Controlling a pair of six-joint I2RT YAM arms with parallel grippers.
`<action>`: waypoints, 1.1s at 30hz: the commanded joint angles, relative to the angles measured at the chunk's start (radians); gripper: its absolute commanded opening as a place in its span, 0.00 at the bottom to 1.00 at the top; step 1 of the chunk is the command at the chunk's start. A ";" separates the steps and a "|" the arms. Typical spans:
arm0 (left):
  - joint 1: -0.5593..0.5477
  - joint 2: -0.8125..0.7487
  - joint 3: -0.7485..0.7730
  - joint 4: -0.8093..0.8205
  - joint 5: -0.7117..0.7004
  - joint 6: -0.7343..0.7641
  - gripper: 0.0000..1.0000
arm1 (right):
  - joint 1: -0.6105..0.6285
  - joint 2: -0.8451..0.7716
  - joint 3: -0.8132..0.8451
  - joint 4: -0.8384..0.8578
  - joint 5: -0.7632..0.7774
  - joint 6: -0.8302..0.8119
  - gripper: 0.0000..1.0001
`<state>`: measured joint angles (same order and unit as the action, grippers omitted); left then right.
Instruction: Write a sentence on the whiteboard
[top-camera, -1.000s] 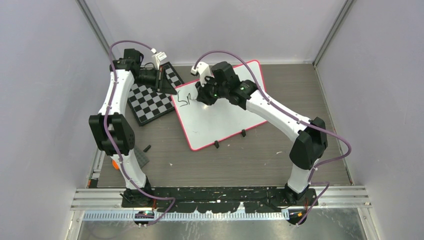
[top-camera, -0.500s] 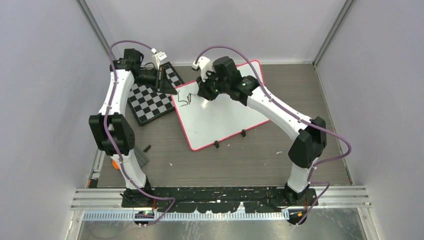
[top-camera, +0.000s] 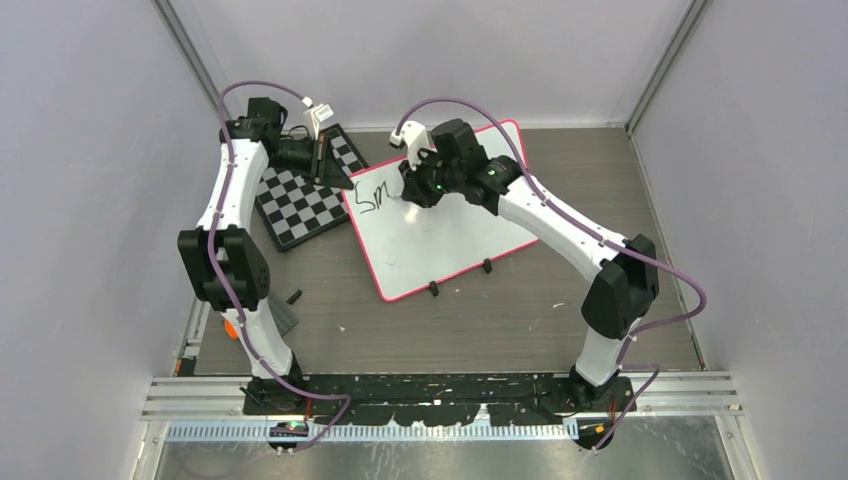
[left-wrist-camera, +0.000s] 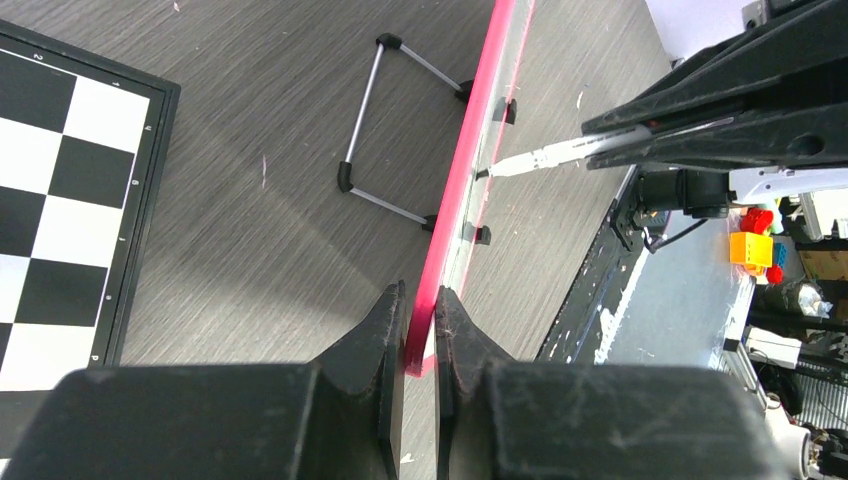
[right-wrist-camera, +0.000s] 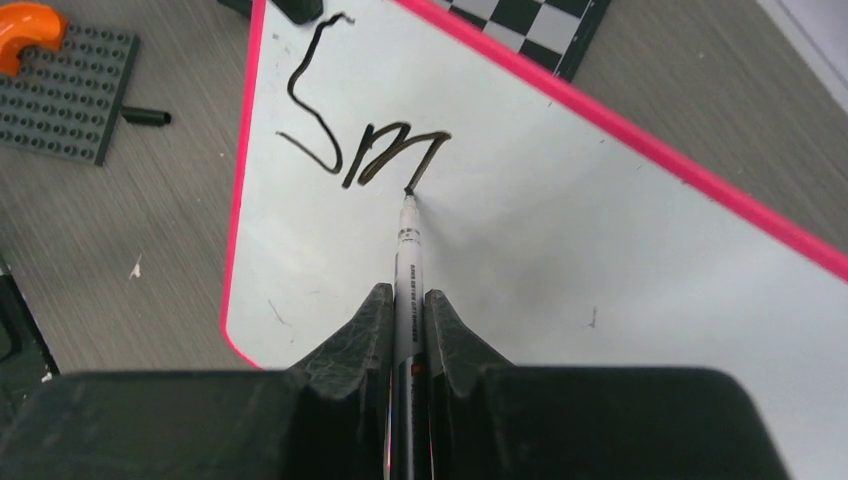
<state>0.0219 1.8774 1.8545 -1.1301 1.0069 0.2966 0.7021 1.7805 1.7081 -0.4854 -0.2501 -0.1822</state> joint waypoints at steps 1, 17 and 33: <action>-0.013 0.002 -0.006 0.013 -0.024 0.000 0.00 | 0.013 -0.043 -0.051 -0.018 0.016 -0.026 0.00; -0.049 0.004 -0.006 0.000 -0.018 0.022 0.00 | -0.029 -0.087 0.031 0.046 -0.026 0.029 0.00; -0.054 0.003 -0.006 -0.002 -0.027 0.024 0.00 | -0.016 -0.010 0.076 0.040 -0.019 0.022 0.00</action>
<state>0.0109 1.8774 1.8545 -1.1320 1.0225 0.3042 0.6750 1.7485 1.7195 -0.4797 -0.2752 -0.1623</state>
